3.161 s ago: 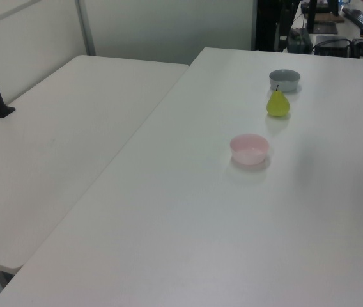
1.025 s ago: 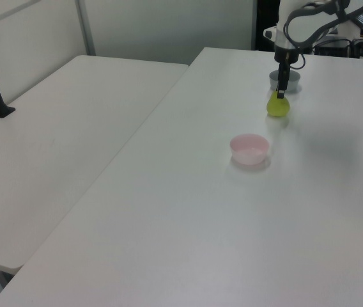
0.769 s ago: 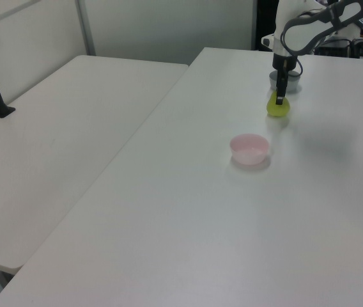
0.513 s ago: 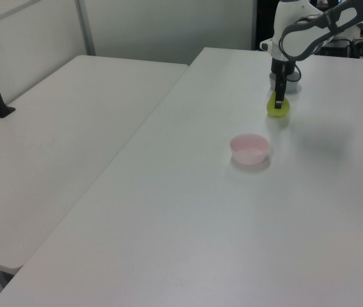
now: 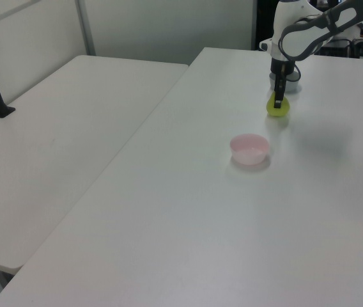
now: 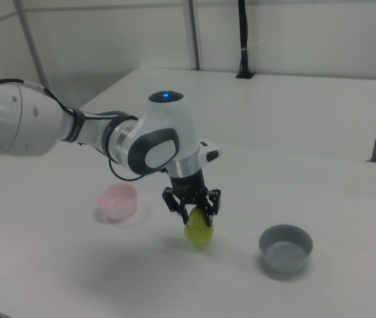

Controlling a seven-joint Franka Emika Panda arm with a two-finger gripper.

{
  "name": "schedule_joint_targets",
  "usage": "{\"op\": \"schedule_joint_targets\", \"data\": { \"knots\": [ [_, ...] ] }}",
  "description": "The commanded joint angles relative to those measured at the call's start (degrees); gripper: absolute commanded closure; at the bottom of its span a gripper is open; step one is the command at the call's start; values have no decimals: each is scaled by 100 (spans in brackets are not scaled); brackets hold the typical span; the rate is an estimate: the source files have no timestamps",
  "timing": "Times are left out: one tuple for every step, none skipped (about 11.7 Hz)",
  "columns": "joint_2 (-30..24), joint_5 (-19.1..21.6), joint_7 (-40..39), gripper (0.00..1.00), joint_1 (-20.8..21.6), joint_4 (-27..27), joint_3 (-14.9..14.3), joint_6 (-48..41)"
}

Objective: Place the pear in the bowl
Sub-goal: 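Close the gripper around the pear's body, then lift the pear up off the table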

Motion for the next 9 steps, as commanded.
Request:
{"op": "schedule_joint_targets", "data": {
  "knots": [
    [-443, 50, 0, 79, 34, 155, 32, -629],
    [-539, 24, 9, 79, 34, 330, 85, -944],
    [-592, 15, 26, 79, 34, 514, 137, -1252],
    [-671, 7, 44, 79, 34, 751, 190, -1673],
    [-698, 7, 53, 79, 25, 1032, 217, -2112],
    [-724, 7, 131, 79, 25, 1322, 252, -2569],
    [-725, 7, 454, 79, 16, 1655, 357, -3061],
    [-733, 7, 587, 79, 16, 1850, 401, -3353],
    [-768, 7, 606, 79, 16, 2052, 428, -3651]
  ]
}}
